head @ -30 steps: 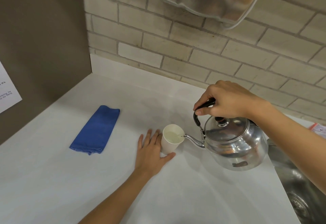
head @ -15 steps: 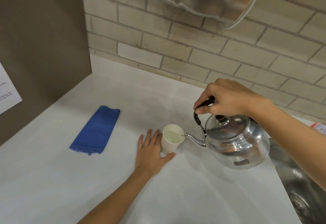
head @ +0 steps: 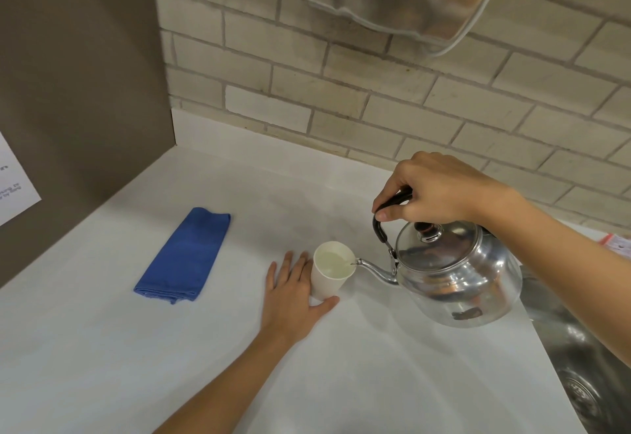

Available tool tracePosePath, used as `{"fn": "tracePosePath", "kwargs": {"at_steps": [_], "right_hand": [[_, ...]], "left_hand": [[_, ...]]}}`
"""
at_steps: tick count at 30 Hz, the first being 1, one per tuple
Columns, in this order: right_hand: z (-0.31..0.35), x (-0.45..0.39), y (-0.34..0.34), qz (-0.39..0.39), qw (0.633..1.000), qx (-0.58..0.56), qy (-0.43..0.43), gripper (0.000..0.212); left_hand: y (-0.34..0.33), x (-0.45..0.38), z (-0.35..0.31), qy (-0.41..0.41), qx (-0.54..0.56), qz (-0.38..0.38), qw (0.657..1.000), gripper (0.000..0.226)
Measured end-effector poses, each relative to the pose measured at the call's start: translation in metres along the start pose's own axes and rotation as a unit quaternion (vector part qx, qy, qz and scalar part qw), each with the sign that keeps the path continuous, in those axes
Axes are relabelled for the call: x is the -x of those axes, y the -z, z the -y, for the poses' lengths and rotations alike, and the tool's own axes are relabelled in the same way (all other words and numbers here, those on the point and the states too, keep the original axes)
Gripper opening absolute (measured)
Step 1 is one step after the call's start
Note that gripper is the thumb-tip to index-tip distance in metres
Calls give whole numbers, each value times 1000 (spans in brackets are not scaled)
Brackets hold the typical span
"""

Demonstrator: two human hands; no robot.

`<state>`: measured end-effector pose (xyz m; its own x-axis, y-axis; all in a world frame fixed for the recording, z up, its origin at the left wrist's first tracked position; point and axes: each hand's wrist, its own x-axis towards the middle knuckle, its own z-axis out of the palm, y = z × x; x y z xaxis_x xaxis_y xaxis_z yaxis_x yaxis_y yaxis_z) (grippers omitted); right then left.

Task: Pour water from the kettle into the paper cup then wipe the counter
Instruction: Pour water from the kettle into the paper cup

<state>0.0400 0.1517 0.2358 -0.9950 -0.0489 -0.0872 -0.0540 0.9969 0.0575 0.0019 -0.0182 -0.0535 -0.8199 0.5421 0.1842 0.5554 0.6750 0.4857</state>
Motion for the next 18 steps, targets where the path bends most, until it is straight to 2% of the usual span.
{"fn": "tracePosePath", "kwargs": {"at_steps": [18], "right_hand": [[2, -3, 4, -4, 1000, 15, 18, 13]], "left_hand": [[-2, -1, 1, -2, 0, 1, 1000, 95]]}}
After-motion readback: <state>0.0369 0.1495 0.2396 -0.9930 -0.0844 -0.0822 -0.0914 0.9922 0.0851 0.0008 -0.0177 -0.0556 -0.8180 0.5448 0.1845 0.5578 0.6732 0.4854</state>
